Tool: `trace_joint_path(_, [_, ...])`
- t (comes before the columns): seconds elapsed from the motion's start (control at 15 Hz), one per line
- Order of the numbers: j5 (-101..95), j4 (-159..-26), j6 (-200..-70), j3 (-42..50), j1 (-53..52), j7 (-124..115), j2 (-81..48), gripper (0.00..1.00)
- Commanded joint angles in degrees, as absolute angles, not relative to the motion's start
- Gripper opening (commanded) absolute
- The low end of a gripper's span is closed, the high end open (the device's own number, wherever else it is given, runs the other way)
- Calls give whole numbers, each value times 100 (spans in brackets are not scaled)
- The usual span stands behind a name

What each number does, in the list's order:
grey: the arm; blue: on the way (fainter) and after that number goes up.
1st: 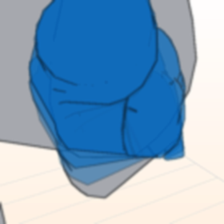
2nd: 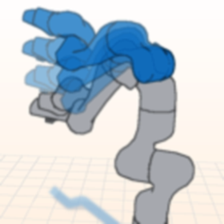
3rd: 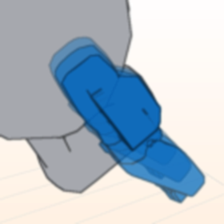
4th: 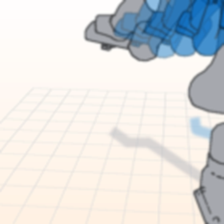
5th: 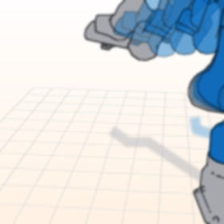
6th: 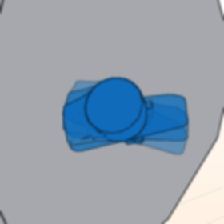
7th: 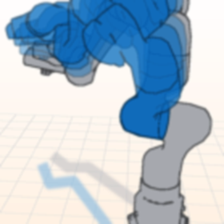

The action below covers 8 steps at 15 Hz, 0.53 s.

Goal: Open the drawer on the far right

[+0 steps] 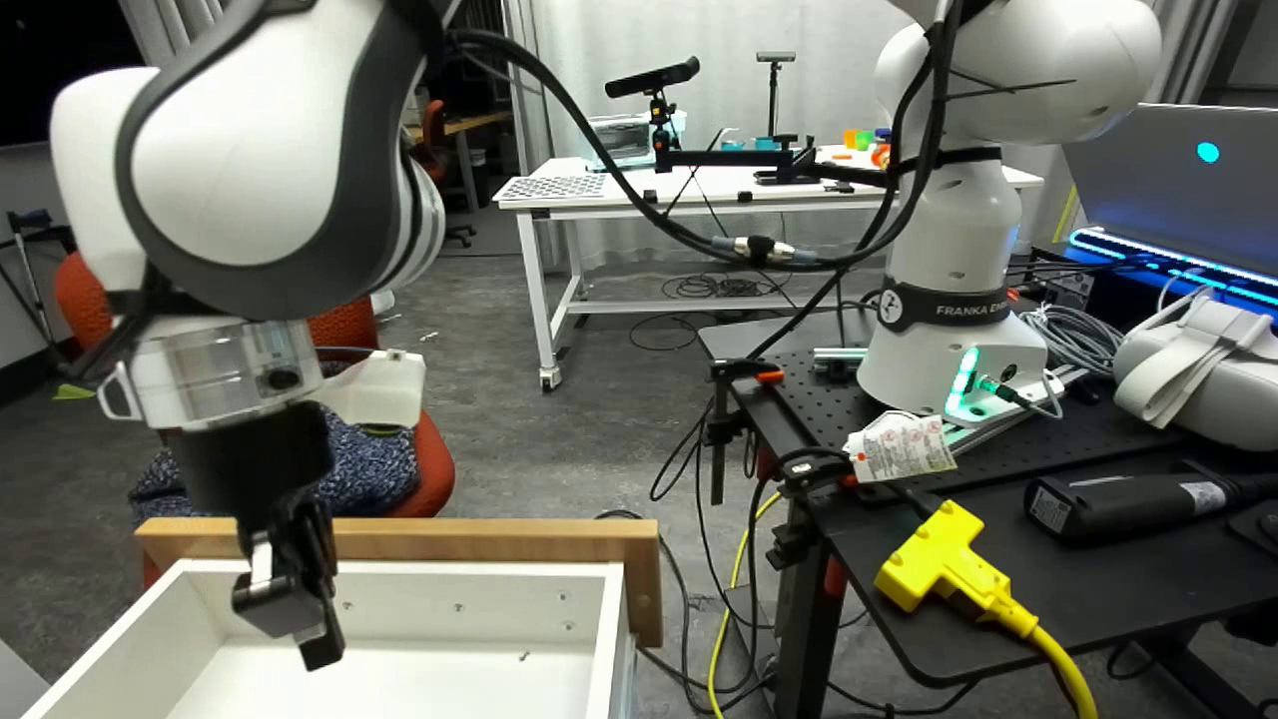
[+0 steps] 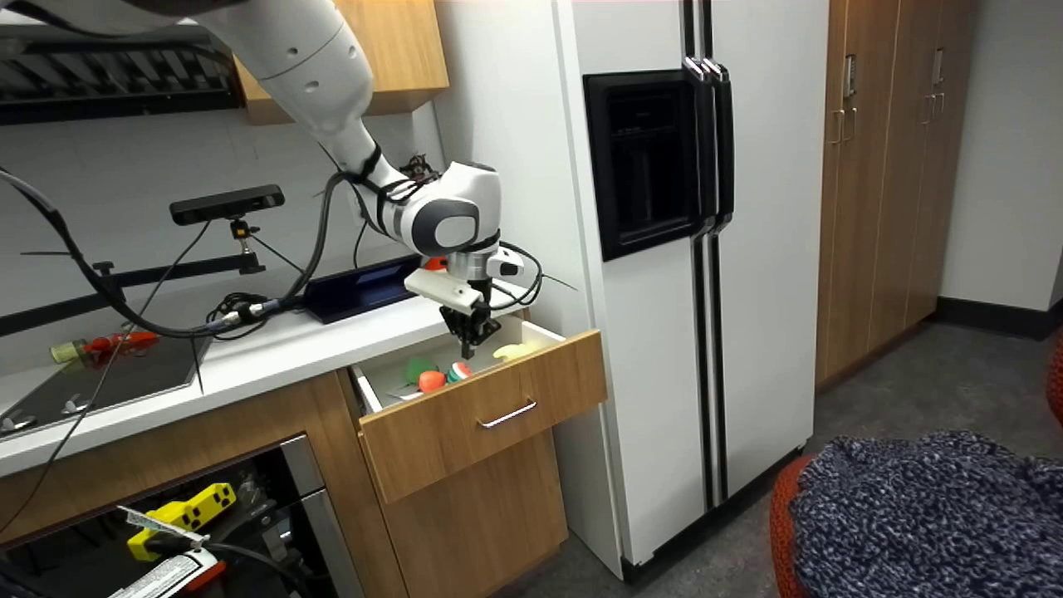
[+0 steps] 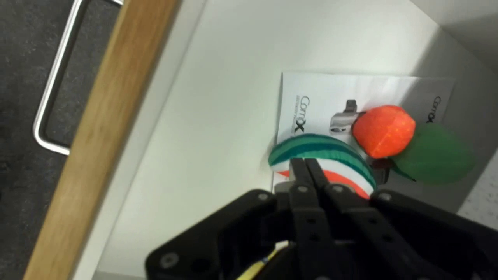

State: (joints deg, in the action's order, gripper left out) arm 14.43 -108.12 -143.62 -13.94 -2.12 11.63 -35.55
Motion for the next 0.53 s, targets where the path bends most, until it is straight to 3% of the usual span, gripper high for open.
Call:
trace_joint_path(0.0, [1100,-10921,-14363,-1208,-324,1165,-3666,0])
trace_joint_path(0.47, [188,-11033,-14379,-738,-549,912,-3647,0])
